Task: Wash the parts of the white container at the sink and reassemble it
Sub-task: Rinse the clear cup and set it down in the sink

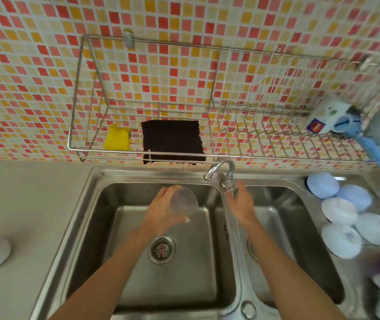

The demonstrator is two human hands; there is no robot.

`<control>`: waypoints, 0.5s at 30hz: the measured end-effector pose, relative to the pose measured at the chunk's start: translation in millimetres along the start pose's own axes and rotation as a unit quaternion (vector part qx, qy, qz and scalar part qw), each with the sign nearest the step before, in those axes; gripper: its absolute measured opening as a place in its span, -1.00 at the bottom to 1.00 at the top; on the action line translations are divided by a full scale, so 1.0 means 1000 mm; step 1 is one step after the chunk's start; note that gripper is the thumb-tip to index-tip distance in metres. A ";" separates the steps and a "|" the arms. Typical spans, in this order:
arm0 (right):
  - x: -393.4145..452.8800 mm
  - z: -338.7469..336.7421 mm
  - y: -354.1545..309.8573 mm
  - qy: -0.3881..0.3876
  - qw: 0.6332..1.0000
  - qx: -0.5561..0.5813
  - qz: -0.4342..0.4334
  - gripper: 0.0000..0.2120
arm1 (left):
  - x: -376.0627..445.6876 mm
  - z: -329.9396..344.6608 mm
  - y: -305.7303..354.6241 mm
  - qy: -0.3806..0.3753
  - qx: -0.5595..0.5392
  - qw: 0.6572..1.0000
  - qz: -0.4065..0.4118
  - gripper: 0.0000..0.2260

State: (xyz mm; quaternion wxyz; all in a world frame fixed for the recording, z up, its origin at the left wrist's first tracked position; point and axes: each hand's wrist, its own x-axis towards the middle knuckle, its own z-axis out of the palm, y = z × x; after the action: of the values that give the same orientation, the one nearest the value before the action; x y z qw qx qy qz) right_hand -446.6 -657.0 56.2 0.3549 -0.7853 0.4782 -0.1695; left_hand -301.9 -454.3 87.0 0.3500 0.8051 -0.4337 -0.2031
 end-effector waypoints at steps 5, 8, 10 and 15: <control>0.023 0.009 0.013 -0.105 0.991 -0.047 -0.068 -0.60 | 0.020 0.021 0.021 0.012 -0.046 0.999 -0.023 -0.17; 0.030 0.017 0.023 -0.110 0.978 -0.102 -0.144 -0.54 | 0.026 0.030 0.027 0.015 -0.061 0.997 -0.034 -0.15; 0.039 0.022 0.032 -0.115 0.972 -0.137 -0.155 -0.47 | 0.028 0.034 0.031 0.020 -0.063 0.997 -0.041 -0.15; 0.058 0.037 0.050 -0.166 0.955 -0.180 -0.168 -0.61 | 0.032 0.044 0.041 0.024 -0.071 0.996 -0.053 -0.17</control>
State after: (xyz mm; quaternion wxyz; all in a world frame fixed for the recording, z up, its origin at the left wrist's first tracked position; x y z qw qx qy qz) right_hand -427.5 -707.6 -9.5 0.2489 -0.9221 0.2962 -0.0049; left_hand -334.9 -514.2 86.7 0.4052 0.8047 -0.3663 -0.2328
